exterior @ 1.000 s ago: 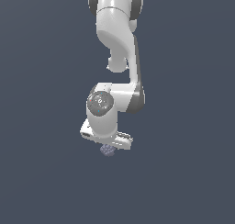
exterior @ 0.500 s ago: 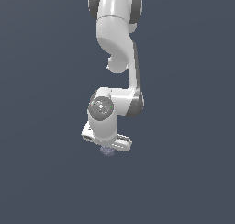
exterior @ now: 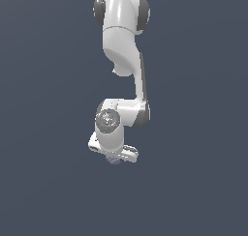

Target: Pick up the object and move it to a goal position.

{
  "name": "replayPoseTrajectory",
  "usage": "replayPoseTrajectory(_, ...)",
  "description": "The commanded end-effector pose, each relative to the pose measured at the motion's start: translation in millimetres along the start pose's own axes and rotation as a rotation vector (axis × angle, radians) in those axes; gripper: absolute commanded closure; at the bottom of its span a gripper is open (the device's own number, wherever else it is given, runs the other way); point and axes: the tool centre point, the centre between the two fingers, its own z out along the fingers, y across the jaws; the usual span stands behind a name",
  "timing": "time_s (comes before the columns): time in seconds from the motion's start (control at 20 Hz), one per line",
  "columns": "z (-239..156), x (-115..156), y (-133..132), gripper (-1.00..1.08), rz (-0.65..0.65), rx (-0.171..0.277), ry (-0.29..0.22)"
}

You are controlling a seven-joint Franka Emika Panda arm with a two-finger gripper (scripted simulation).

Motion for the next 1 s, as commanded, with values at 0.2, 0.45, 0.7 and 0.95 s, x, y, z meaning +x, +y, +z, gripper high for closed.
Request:
replayPoseTrajectory(0.2, -1, 1, 0, 1.08, 0.000, 0.000, 0.001)
replayPoseTrajectory(0.45, -1, 1, 0, 1.08, 0.000, 0.000, 0.001)
replayPoseTrajectory(0.7, -5, 0, 0, 1.08, 0.000, 0.000, 0.001)
replayPoseTrajectory(0.95, -23, -2, 1, 1.08, 0.000, 0.000, 0.001)
